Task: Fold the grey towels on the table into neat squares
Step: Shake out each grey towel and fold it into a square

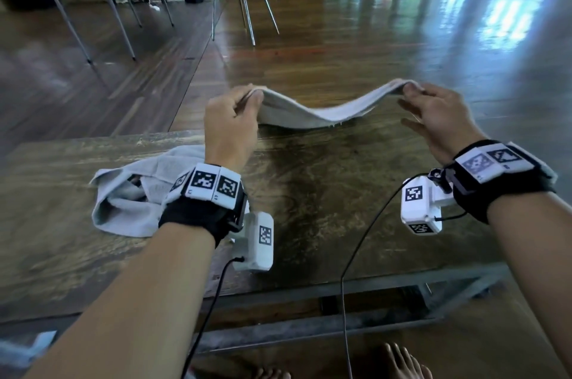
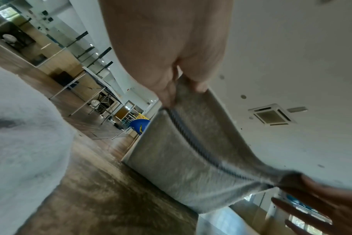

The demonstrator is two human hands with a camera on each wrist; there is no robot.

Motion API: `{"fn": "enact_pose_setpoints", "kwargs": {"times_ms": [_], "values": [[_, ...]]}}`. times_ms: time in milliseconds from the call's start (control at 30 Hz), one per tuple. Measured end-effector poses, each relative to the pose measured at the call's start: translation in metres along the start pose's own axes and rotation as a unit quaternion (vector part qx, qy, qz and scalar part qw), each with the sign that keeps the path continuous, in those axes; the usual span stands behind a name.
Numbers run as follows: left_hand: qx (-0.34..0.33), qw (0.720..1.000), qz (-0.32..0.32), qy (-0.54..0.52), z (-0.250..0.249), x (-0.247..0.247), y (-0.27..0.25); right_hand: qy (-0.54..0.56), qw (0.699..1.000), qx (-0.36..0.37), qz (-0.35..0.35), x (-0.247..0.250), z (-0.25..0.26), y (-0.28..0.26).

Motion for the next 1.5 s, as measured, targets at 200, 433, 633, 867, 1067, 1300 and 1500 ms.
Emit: {"fn": "enact_pose_setpoints", "kwargs": {"times_ms": [200,433,633,867,1067,1300,1500], "values": [[0.002,0.999,-0.032,-0.038,-0.007,0.008,0.006,0.065,0.997,0.050,-0.012,0.005,0.017,-0.003],[-0.022,0.996,-0.076,-0.040,-0.017,0.016,0.002,0.040,0.996,0.077,-0.002,0.007,0.020,-0.005],[0.037,0.967,0.159,0.193,0.039,-0.026,-0.013,-0.209,0.977,0.024,0.027,0.028,-0.020,0.003],[0.012,0.991,0.103,0.081,0.035,0.004,-0.014,-0.244,0.953,0.141,0.111,0.031,0.011,-0.023],[-0.061,0.990,0.066,0.111,0.006,0.029,-0.032,-0.236,0.940,0.210,0.130,0.028,0.043,-0.064],[-0.097,0.975,0.176,0.095,-0.022,0.054,-0.052,-0.218,0.942,0.205,0.153,0.034,0.081,-0.109],[-0.088,0.907,0.378,0.161,-0.035,0.062,-0.082,-0.281,0.925,0.066,0.248,0.033,0.078,-0.153]]}}
Point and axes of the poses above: each hand's wrist, its own y-axis towards the middle knuckle, its own x-axis out of the back of the hand, z = x × y, the point moved 9 cm from there along y, towards the middle knuckle, and after that the axes turned 15 degrees about y, right-handed, at the moved point
